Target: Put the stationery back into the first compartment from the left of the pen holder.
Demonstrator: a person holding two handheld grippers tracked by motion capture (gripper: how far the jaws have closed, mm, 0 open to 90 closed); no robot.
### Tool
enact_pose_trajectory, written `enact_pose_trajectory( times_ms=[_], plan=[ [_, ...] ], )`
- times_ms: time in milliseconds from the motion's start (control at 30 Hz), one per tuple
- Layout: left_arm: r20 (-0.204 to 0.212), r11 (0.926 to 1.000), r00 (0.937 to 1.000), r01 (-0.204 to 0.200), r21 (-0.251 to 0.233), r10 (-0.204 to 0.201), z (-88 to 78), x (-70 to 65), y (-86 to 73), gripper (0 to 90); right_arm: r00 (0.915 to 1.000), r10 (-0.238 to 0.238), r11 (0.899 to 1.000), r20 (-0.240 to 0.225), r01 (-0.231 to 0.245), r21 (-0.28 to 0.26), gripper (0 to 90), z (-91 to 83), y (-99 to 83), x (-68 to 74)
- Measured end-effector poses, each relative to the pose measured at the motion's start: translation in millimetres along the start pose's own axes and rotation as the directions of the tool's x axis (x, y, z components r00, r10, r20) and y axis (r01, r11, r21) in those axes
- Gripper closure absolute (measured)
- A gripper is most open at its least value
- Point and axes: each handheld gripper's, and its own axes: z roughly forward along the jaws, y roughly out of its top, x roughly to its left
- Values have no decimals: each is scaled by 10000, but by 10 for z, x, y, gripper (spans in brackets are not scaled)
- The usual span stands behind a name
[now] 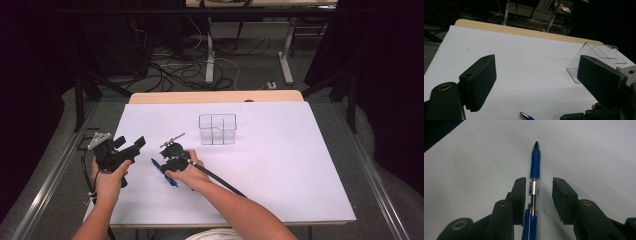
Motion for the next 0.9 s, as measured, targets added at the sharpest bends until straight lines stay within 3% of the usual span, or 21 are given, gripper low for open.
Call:
enact_pose_trajectory(
  times_ms=[67,167,367,433,467,533,900],
  plan=[
    [-22,10000,10000,-57,-3,57,4,5,-3,158,9999,121,9999,-38,-121,65,639,24,-14,21],
    [-28,10000,10000,-64,15,64,6,8,-5,158,9999,-120,9998,-75,121,171,640,52,-24,24],
    [-14,10000,10000,10,48,-10,9,5,-10,159,9999,128,9990,-79,-125,425,643,80,-31,59],
    [-23,10000,10000,-1,55,1,9,6,-10,159,10000,-94,9994,-31,95,334,651,102,-31,42],
    [-18,10000,10000,4,58,-4,10,6,-11,159,10000,89,9989,26,-90,467,655,99,-35,52],
    [-35,10000,10000,0,81,0,10,7,-13,159,9999,-81,9992,116,77,390,670,119,-40,33],
    [-98,10000,10000,8,81,-7,19,20,-15,161,9998,-15,9991,181,7,423,746,121,-50,52]
  ],
)
